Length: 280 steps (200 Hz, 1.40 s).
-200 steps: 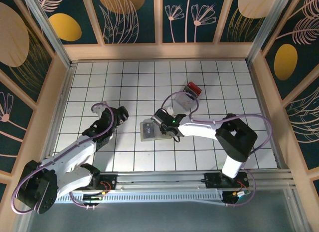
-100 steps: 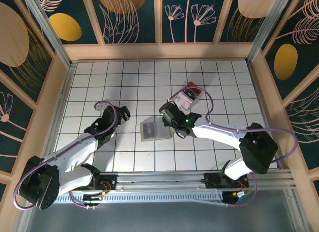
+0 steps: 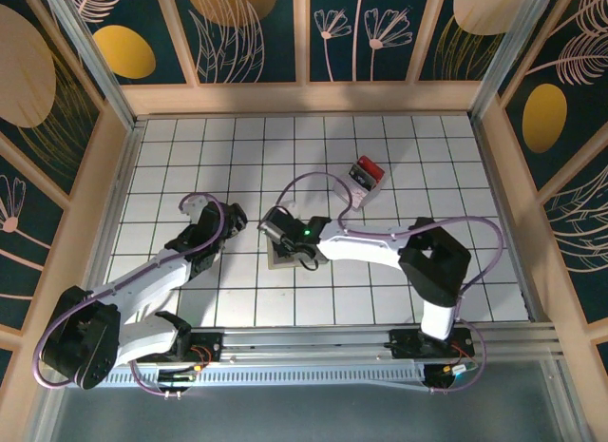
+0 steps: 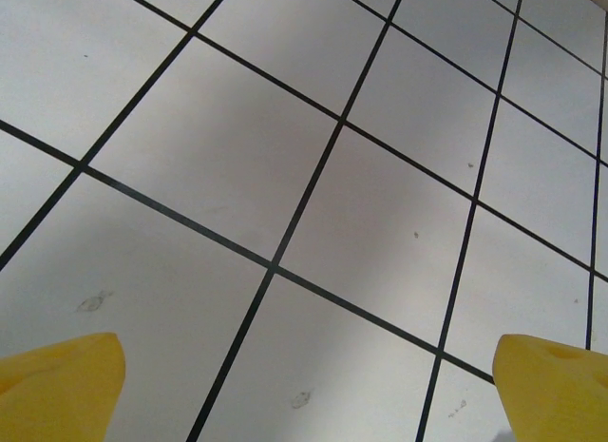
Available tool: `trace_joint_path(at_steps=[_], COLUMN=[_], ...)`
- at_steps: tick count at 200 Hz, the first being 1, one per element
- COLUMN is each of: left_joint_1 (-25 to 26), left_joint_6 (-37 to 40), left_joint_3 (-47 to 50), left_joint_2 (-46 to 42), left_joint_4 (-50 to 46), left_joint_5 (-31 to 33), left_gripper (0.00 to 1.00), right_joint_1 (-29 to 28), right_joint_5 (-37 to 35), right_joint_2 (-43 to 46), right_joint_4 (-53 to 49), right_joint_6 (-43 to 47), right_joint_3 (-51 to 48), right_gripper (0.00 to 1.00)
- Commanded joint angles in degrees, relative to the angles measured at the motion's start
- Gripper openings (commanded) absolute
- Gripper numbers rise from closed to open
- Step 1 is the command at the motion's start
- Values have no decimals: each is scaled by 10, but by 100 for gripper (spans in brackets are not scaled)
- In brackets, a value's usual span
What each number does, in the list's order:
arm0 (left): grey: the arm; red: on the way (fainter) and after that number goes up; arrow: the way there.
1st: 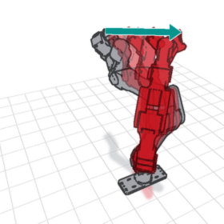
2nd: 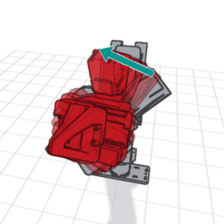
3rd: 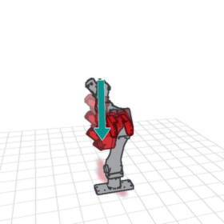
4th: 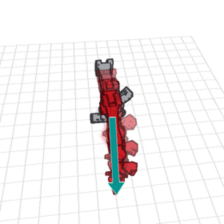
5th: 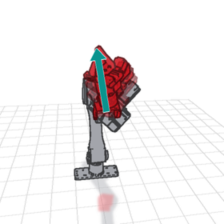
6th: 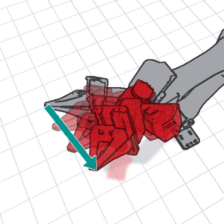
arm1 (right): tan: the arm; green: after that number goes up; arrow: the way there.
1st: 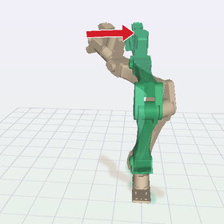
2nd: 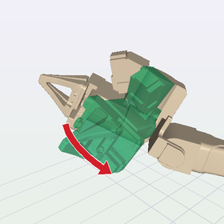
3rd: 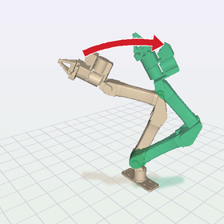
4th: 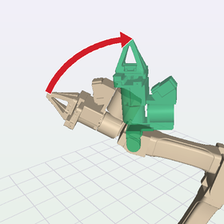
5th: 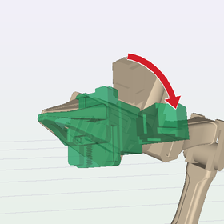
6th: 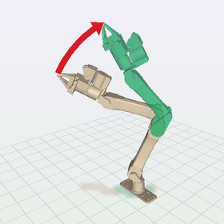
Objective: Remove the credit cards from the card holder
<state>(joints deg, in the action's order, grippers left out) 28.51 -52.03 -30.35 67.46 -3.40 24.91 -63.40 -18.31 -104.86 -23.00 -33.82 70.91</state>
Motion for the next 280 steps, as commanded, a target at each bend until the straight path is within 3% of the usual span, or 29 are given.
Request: trace_joint_path(at_steps=[1,51,137,222,280], left_joint_1=[-6,-6,-6,-2,90], left_joint_6=[-18,-20,-15,69,134], left_joint_3=[-3,3,3,-15,-45], left_joint_2=[-3,-1,5,0,52], left_joint_4=[-2,0,8,40,38], left_joint_5=[18,12,3,-41,53], left_gripper=[99,99,99,99,99], right_joint_1=[-10,-16,-17,0,23], right_joint_5=[-1,11,38,-35,-32], right_joint_2=[-26,-67,-86,-38,-8], right_joint_4=[-45,-49,-42,-60,-44], right_joint_6=[-10,5,8,-37,-37], right_joint_3=[30,53,44,6,-32], right_gripper=[51,62,66,45,37])
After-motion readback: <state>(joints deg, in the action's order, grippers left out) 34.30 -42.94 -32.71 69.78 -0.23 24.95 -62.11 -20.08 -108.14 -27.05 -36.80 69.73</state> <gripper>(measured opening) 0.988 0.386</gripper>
